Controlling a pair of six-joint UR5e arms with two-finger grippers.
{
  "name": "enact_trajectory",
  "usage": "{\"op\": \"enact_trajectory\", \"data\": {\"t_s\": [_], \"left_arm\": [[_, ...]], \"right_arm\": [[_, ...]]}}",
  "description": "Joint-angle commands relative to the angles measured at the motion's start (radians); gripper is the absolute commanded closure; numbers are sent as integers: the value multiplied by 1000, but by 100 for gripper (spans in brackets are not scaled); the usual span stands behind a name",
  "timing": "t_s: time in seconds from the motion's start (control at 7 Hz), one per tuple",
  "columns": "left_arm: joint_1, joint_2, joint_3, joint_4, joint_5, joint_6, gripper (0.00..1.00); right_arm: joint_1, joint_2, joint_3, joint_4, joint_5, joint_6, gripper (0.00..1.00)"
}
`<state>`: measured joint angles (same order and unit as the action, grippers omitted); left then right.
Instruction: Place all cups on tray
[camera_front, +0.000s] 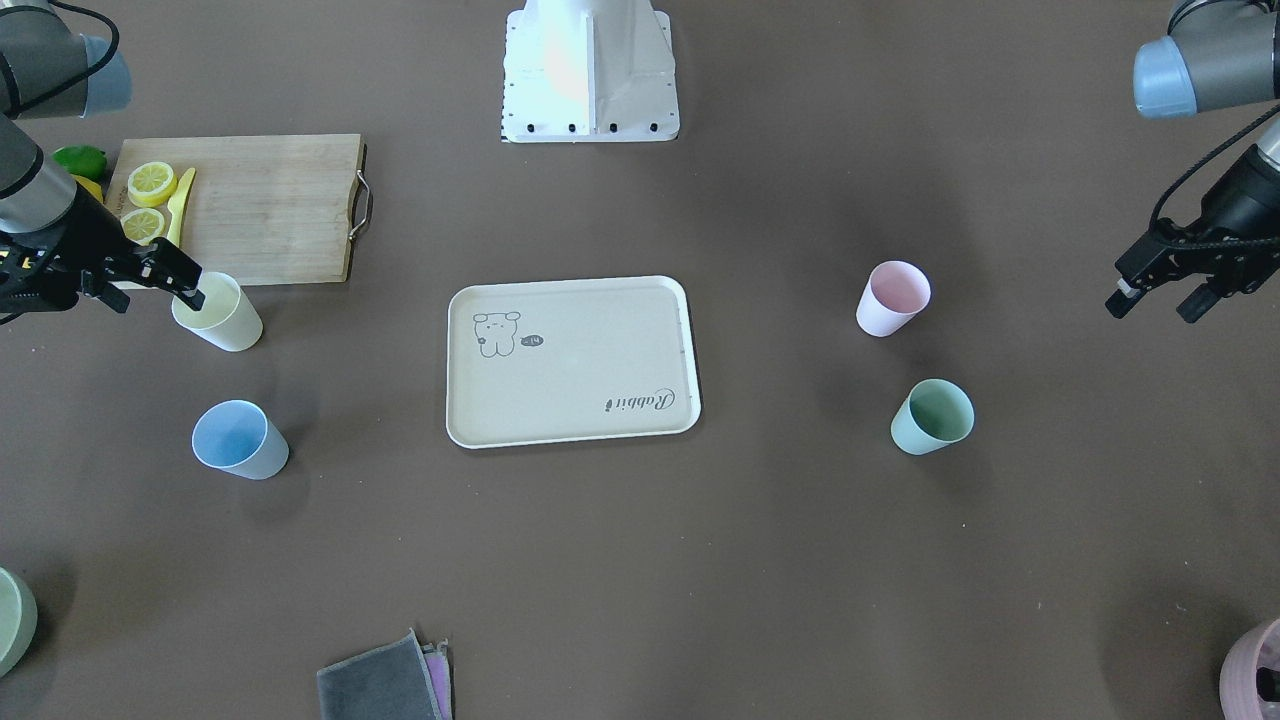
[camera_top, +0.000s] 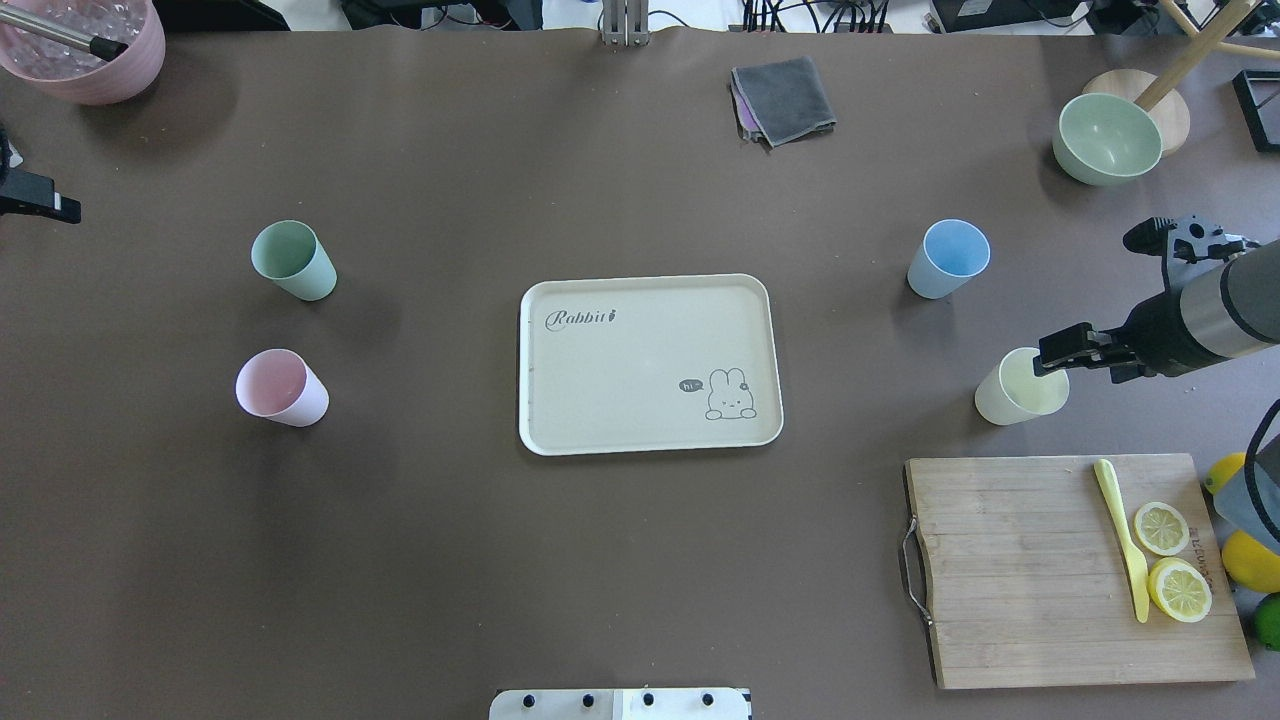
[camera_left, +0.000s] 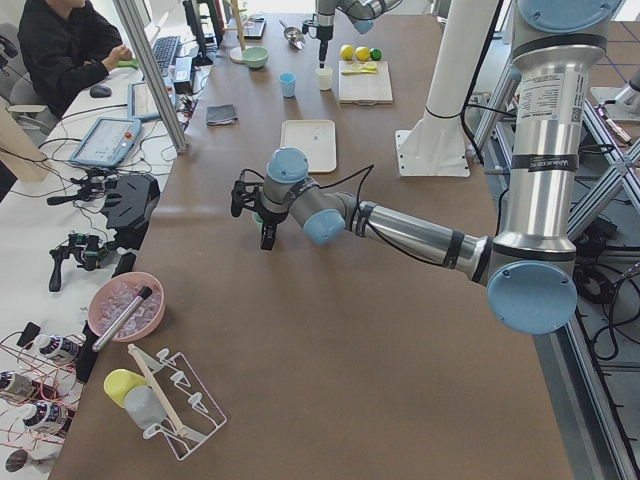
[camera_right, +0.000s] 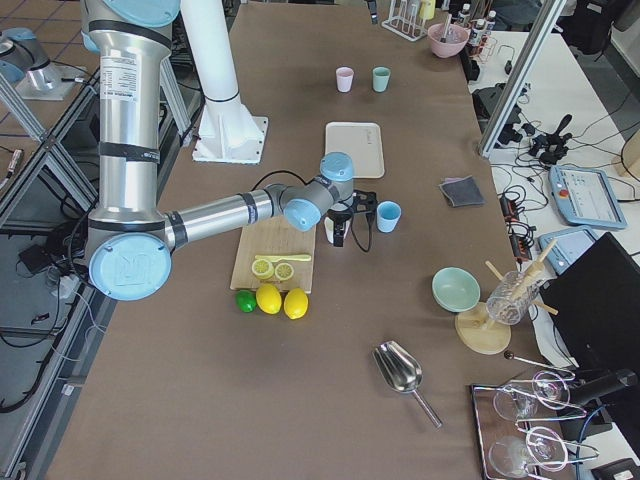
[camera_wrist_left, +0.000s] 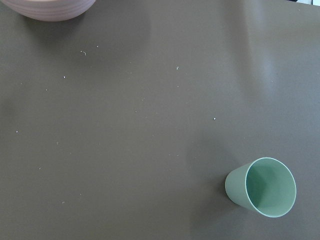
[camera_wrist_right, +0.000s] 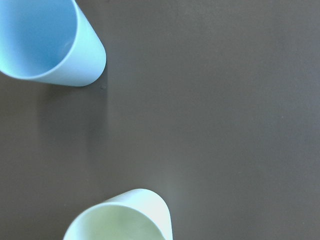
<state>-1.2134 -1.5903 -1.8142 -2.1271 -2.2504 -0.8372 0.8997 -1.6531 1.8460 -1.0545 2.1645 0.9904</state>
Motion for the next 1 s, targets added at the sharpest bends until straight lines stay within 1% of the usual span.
{"op": "enact_trajectory", "data": {"t_s": [0.0, 0.14, 0.29, 0.43, 0.86], "left_arm": [[2, 0, 0, -2, -2, 3, 2], [2, 0, 0, -4, -2, 3, 2], [2, 0, 1, -2, 0, 7, 2], [2, 0, 1, -2, 0, 9, 2], [12, -31, 3, 1, -11, -8, 2]], "right_arm": [[-19, -8, -7, 11, -5, 2, 31], [-37, -5, -11, 11, -26, 4, 51], [-42, -4, -11, 11, -28, 4, 84], [-51, 7, -19, 10, -23, 4, 100], [-50, 90, -7, -22, -6, 31, 100]]}}
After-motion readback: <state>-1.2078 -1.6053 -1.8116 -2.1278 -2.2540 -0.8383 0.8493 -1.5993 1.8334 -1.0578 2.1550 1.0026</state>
